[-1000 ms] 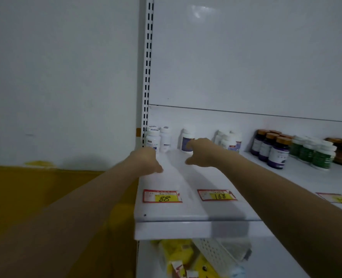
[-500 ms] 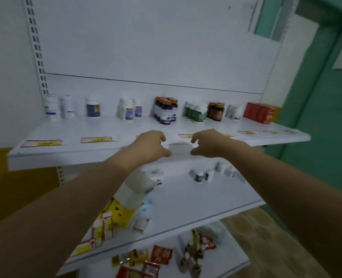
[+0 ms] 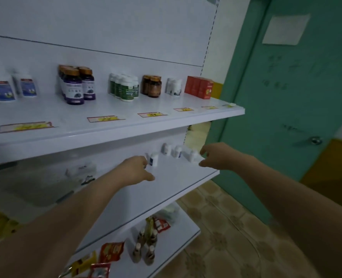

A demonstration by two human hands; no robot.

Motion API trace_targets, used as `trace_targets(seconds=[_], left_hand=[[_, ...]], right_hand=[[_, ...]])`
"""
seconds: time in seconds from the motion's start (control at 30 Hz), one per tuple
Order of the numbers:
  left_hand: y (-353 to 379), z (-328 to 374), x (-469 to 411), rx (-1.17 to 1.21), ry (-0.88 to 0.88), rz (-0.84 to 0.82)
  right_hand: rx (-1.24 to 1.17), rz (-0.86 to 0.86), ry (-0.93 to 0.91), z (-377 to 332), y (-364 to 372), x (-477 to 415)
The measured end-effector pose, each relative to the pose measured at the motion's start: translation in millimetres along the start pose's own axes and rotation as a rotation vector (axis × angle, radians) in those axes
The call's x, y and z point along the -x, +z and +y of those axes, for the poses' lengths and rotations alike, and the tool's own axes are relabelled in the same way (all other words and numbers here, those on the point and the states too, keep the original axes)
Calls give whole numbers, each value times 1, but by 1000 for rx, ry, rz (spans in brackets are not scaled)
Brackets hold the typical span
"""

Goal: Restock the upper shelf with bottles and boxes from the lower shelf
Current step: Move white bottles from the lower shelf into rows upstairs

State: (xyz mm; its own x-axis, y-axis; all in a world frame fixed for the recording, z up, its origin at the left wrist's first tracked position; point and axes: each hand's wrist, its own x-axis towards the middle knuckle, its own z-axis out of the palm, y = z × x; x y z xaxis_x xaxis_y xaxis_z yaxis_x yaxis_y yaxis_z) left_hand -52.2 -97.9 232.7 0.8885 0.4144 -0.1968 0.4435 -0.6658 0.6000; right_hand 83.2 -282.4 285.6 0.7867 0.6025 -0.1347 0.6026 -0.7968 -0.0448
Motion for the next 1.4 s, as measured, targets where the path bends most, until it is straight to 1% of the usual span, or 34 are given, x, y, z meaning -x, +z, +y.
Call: trace_targets(seconds=[0.2, 0.4, 0.5, 0.6, 0.77, 0.97, 1.07, 1.2, 1.4], left_hand=[[4, -8, -79, 28, -81, -42], [22, -10, -151, 58, -207, -31], [35, -12, -189, 78, -291, 11], [48, -14, -225, 86, -376, 91], [77, -13, -278, 124, -482, 171], [105, -21, -320, 122, -524, 275], [121, -43, -344, 100, -542, 313], [132, -77, -381, 50, -503, 384], [143, -107, -430, -30, -476, 335]], right_hand=[[-32, -44, 46, 43, 8, -69], [-71, -151, -10, 70, 37, -155], [-100, -178, -85, 80, 48, -209], [-113, -183, -204, 86, 62, -263], [-49, -273, -364, 96, 92, -335], [-64, -308, -483, 77, 122, -396], [-78, -309, -547, 61, 152, -417], [-65, -283, -628, 36, 190, -445], [-162, -258, -624, 4, 226, -480]])
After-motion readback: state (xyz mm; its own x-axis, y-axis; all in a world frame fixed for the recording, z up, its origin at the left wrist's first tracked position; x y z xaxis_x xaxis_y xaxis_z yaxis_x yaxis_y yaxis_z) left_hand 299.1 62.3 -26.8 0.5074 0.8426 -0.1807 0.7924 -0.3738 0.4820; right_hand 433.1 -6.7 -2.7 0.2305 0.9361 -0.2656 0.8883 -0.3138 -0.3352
